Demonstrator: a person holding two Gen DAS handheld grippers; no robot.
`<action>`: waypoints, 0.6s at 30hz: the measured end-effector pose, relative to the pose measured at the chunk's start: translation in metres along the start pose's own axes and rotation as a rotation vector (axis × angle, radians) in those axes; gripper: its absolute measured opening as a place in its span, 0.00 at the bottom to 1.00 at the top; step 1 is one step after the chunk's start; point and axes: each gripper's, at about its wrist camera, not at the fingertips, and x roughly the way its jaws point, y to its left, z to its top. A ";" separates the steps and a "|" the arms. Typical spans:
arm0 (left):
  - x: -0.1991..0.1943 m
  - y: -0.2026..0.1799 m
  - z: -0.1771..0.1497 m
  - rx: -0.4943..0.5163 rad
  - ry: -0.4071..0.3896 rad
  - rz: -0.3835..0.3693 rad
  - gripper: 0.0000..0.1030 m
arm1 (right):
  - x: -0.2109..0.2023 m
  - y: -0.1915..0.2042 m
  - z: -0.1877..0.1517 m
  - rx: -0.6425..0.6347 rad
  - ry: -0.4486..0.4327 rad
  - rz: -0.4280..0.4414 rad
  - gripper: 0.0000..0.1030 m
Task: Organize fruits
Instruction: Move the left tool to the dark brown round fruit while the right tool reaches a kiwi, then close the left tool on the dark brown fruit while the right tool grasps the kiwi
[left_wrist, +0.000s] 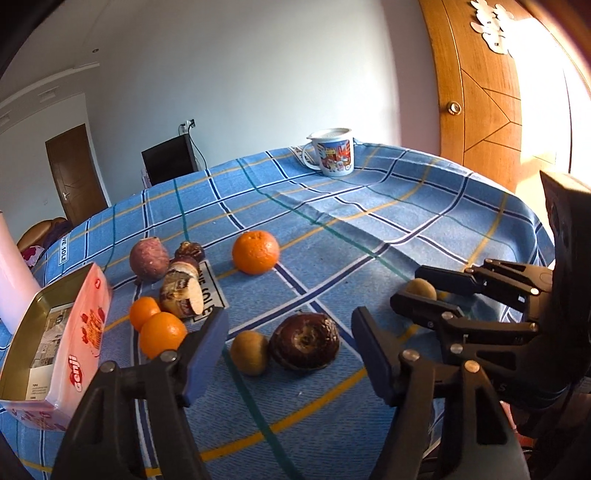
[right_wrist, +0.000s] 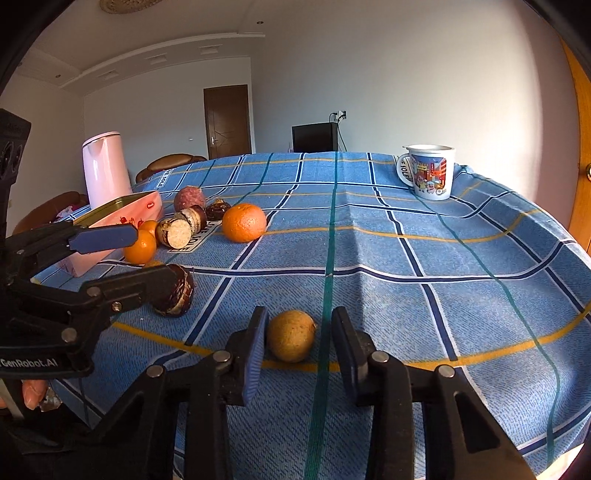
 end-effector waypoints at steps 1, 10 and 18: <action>0.004 -0.001 0.000 0.002 0.014 -0.002 0.64 | -0.001 0.000 0.000 0.002 -0.003 0.005 0.36; 0.016 -0.016 -0.001 0.079 0.022 0.066 0.53 | 0.001 -0.002 -0.003 0.004 -0.014 0.015 0.34; 0.013 -0.005 0.000 0.038 0.017 0.006 0.36 | 0.000 -0.002 -0.002 0.002 -0.030 0.021 0.27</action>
